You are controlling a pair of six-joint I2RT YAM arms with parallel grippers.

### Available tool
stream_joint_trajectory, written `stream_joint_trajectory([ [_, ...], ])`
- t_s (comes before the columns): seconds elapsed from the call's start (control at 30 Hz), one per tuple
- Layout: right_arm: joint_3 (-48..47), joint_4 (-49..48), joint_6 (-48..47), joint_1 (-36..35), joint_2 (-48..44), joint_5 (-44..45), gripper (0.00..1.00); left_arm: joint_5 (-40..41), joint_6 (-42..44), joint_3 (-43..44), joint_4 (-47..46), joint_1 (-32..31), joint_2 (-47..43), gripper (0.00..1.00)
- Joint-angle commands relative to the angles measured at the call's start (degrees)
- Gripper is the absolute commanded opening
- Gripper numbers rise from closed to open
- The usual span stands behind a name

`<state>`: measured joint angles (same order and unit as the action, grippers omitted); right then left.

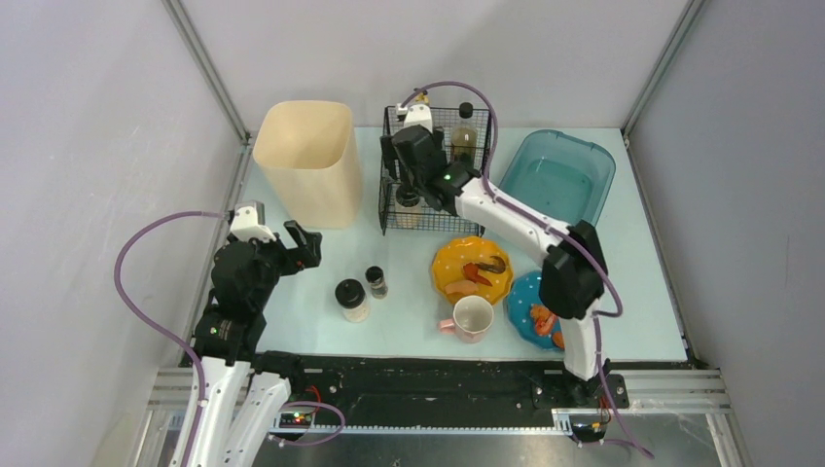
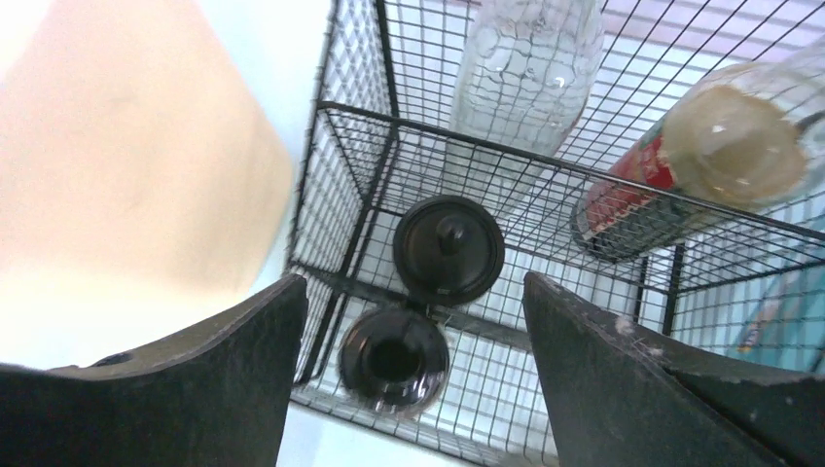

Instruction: Clear the kitchen counter

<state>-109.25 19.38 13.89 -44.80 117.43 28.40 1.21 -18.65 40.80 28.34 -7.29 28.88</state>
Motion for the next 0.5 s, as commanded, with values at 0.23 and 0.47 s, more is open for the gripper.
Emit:
stream_joint_trajectory([
  [0.23,14.79,-5.97,-7.69,-9.56,-20.15,0.24,0.87,-0.77,-0.79,0.09,-1.77,1.22,0.36,0.98],
  [0.47,22.37,-1.89,-6.79,-12.58,-27.13,-15.82,0.86,0.83,-0.90,0.04,-1.66,1.82,0.10,0.98],
])
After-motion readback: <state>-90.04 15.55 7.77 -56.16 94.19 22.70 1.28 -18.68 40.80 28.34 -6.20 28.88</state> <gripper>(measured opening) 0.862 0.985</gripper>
